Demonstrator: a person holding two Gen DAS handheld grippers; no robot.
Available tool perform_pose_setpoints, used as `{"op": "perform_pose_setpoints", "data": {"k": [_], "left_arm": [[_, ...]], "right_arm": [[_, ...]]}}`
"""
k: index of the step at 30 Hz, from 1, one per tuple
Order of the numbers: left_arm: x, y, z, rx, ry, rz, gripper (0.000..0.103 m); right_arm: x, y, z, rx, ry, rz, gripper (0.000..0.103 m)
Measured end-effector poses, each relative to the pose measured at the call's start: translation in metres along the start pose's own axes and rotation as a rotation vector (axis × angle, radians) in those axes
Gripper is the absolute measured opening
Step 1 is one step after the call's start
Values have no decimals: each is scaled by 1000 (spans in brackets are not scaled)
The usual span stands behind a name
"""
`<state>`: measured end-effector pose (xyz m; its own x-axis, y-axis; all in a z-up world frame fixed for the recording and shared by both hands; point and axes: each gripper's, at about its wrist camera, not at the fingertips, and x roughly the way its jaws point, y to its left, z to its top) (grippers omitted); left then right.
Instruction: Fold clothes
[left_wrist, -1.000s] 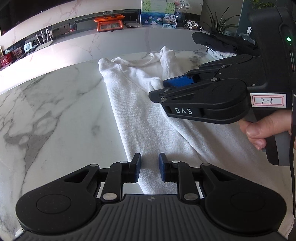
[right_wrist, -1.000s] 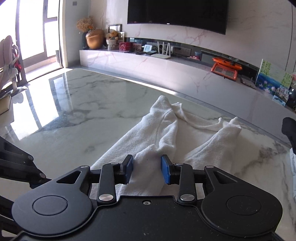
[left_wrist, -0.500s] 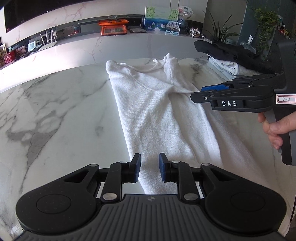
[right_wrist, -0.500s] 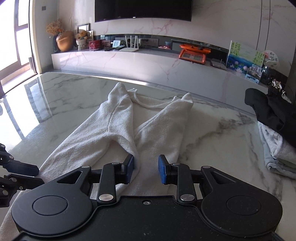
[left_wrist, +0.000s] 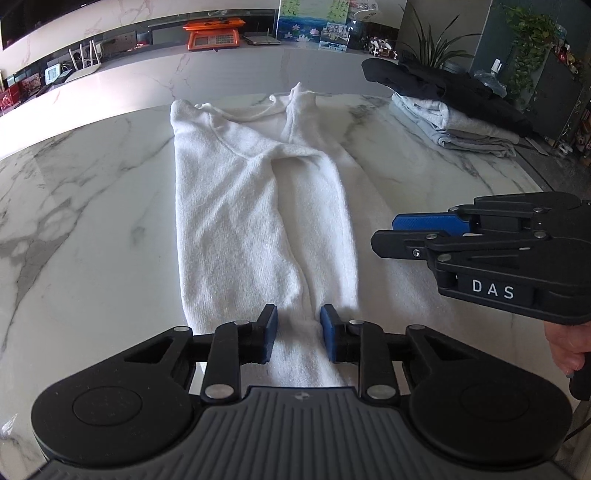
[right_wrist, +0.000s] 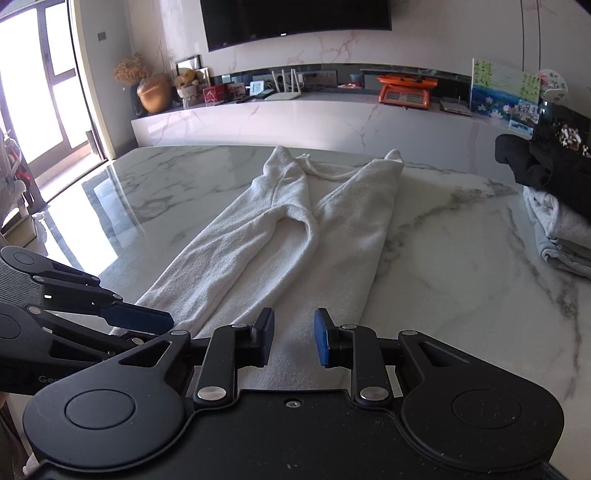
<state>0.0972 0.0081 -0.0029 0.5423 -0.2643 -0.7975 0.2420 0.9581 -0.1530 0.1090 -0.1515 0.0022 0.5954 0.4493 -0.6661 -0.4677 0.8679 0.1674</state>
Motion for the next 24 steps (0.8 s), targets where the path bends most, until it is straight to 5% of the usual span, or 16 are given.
{"op": "perform_pose_setpoints", "data": {"k": [5,10,24], "left_arm": [[-20,11,5,-64,-61,-11,5],[-35,11,12,-72,-94,-23,5],[-11,3,3,-79,-24,-77,8]], "right_arm": [[7,-9,1,45,-24,-27,22],[17,-17,-3,90,-33,35,20],[9,-18,-10,133,-52,80,20]]}}
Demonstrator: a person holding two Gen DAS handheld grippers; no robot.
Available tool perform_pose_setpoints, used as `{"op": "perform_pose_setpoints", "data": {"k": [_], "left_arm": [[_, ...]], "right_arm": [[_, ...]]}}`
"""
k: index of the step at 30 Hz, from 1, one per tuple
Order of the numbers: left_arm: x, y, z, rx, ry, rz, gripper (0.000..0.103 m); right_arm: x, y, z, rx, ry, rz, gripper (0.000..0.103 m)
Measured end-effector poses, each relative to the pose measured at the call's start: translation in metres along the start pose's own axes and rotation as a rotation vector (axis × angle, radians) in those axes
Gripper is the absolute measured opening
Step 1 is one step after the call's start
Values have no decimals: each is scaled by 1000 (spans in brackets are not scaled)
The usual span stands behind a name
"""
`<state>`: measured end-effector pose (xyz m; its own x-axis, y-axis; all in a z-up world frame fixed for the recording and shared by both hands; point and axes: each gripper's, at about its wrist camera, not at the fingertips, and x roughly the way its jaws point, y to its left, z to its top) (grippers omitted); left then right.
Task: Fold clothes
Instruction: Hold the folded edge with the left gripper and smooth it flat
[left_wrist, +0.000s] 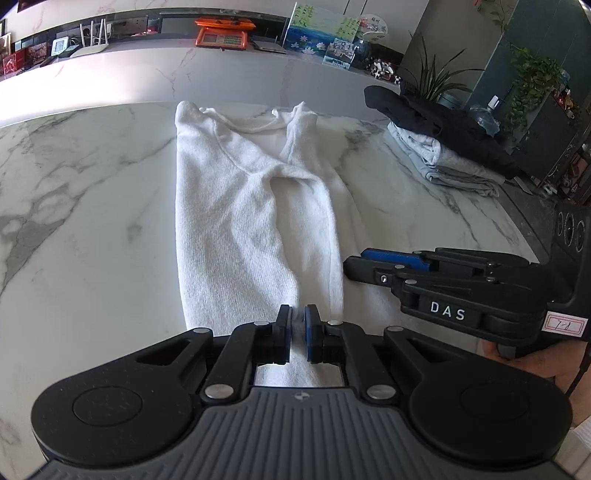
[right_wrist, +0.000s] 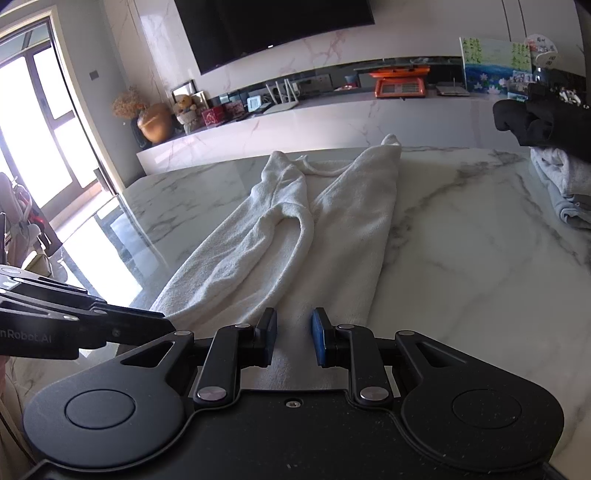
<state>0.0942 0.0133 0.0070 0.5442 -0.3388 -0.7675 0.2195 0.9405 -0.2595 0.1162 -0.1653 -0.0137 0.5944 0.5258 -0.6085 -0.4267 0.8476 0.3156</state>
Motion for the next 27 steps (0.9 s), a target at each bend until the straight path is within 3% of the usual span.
{"op": "perform_pose_setpoints", "data": {"k": [1,3,5,10,15,16,18,21,27], "left_arm": [[-2,-1,-1,-3,-12,-1,11],[-11,-4,-1,0,-38,-18,31],[-15,-11,-1,19,-45,-24,39],[-6,-36,-11,89,-10,100,43],[3,-54,-23,116,15,171,45],[5,-55,-25,119,20,189,45],[8,-50,-26,94,26,200,35],[2,-40,-26,60,10,218,9],[-14,-35,-28,66,-26,258,9]], "right_arm": [[-2,0,0,1,-3,3,20],[-4,1,0,5,-4,10,20],[-4,2,0,7,0,9,20],[-5,0,2,28,2,17,20],[-7,-3,3,37,2,23,20],[-7,-4,3,37,2,24,20],[-6,-3,4,33,0,31,20],[-7,-1,4,20,-5,38,20],[1,-4,18,30,-14,66,20]]}}
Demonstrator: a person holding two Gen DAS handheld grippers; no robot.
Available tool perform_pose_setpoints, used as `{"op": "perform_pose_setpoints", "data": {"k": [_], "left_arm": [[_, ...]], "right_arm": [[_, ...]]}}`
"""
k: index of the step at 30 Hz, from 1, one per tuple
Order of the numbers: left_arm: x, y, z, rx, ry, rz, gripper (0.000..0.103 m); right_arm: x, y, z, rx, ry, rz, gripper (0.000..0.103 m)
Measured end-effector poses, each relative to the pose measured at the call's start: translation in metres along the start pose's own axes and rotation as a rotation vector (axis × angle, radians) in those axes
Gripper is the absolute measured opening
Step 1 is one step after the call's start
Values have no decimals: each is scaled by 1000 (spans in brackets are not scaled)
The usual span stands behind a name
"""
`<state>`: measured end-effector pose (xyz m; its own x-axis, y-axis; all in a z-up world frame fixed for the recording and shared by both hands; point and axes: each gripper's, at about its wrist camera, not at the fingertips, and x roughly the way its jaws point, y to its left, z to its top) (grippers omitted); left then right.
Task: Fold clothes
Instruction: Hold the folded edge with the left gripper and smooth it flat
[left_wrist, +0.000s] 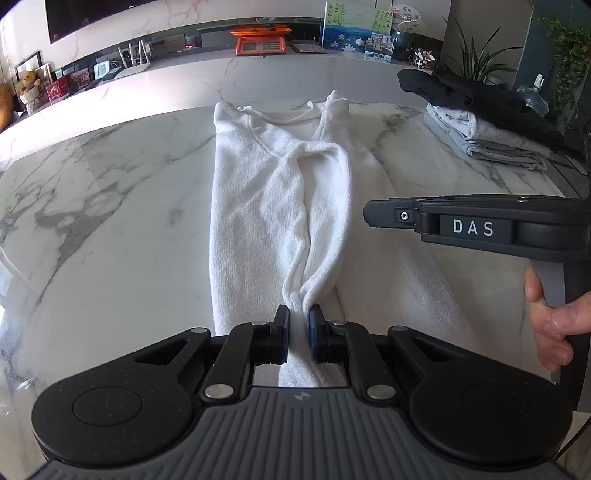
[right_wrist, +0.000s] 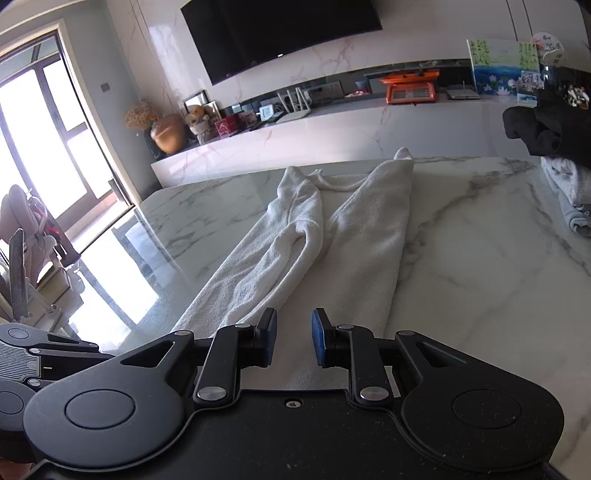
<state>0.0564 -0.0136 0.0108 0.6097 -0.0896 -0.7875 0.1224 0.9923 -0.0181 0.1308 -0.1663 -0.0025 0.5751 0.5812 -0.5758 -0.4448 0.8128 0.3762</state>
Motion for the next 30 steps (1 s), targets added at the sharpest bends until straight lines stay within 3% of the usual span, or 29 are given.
{"op": "perform_pose_setpoints", "data": {"k": [7,12,14,19,21,25,30], "left_arm": [[0,-7,1,-6,-20,-18,9],[-4,-7,1,-21,-39,-26,9],[-8,-6,2,-29,-51,-31,9],[-14,4,2,-81,-86,-38,9],[-19,10,3,-109,-104,-38,9],[-27,19,5,-132,-118,-47,9],[-32,24,7,-137,-115,-48,9]], "right_arm": [[4,-2,48,94,-33,63,20],[42,7,59,16,67,-40,2],[49,7,59,-12,69,-79,2],[24,-10,56,28,-29,-97,4],[26,-13,52,-16,7,-122,8],[42,-7,38,-81,89,-31,8],[71,-3,33,10,110,131,8]]}}
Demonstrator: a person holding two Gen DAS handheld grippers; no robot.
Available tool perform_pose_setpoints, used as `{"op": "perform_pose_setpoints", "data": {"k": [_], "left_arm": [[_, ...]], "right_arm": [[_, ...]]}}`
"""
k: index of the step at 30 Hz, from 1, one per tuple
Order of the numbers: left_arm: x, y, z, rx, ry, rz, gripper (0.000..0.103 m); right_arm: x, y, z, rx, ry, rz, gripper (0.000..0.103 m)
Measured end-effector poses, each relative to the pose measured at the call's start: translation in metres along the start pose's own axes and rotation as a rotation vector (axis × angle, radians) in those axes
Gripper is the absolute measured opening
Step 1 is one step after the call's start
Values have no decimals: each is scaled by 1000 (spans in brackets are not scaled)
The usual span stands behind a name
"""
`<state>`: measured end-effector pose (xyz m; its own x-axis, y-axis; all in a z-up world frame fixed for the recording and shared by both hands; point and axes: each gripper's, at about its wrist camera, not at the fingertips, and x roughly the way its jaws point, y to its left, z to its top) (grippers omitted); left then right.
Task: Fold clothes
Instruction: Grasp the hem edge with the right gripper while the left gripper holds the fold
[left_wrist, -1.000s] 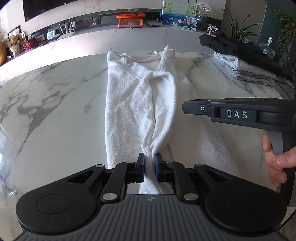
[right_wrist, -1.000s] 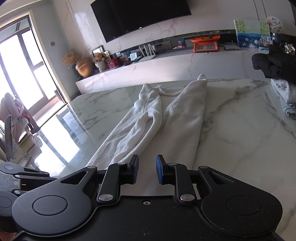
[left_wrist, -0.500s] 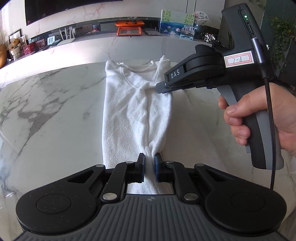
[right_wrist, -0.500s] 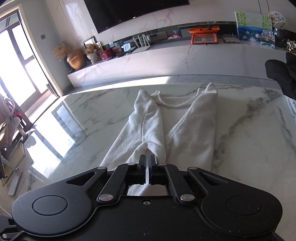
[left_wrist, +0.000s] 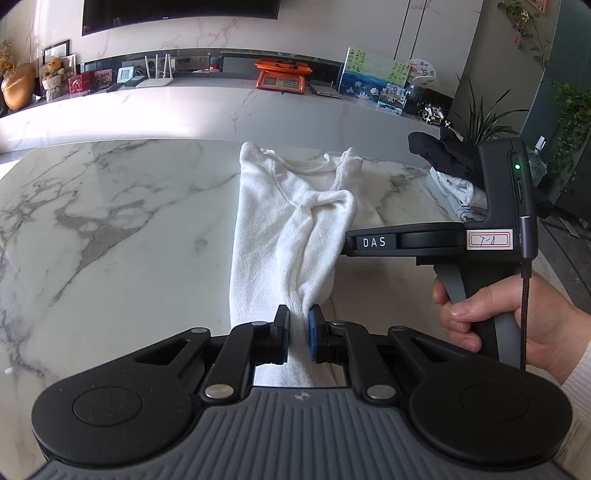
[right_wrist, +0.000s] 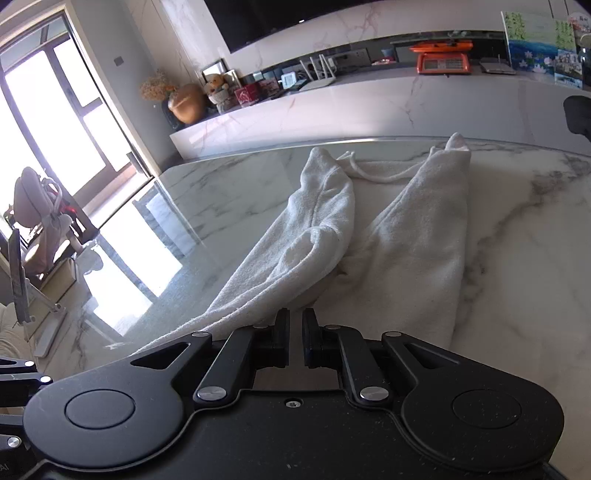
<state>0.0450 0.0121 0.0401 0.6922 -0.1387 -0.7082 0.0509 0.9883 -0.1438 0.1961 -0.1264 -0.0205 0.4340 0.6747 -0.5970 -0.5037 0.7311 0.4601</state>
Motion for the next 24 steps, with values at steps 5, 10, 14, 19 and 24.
{"op": "perform_pose_setpoints", "data": {"k": [5,10,14,19,24], "left_arm": [[-3,0,1,11,-7,17,9],[-4,1,1,12,-11,27,9],[0,-1,-1,31,1,27,9],[2,-7,-5,72,9,44,9],[6,-5,-6,80,17,71,9]], "right_arm": [[30,0,10,100,20,85,8],[35,-4,12,160,21,55,8],[18,-23,5,213,-23,20,8],[34,-27,15,239,-10,53,7],[67,-17,27,298,27,157,7]]}}
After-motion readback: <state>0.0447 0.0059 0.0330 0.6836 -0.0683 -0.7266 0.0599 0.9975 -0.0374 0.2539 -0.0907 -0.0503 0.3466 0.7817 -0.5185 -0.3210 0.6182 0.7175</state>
